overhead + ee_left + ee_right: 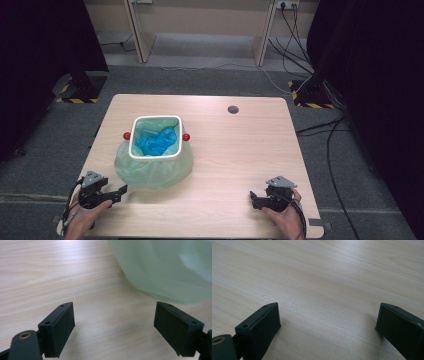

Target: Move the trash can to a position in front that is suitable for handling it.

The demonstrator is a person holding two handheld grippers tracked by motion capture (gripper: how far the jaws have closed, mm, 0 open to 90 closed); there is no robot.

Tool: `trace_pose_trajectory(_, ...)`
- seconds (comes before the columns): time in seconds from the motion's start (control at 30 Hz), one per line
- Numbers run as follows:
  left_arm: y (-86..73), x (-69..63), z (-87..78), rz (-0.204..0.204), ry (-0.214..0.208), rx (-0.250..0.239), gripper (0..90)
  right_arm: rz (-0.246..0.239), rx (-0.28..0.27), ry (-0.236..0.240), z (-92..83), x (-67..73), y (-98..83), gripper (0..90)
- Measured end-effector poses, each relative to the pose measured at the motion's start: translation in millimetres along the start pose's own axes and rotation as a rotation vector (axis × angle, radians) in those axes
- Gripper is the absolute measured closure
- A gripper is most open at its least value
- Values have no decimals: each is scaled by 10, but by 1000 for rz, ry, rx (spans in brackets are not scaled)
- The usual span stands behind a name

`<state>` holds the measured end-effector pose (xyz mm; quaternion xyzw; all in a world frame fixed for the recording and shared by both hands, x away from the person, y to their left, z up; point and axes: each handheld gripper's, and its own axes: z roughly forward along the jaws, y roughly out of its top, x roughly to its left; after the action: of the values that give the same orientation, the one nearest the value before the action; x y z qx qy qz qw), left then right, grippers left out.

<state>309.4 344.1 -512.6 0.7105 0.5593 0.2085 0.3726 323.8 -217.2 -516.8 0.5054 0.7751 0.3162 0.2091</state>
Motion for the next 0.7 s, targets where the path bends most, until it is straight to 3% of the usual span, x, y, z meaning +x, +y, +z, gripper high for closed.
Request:
trace_pose_trajectory(0.27,154,198,-16,-54,40,-55,161,1,2,0,0,0,1,53)
trace_pose_trajectory(0.5,352,308,72,-97,49,-102,163,1,3,-1,2,1,2,51)
trace_pose_trajectory(0.7,542,407,166,-157,43,-136,169,1,2,-1,3,0,3,51)
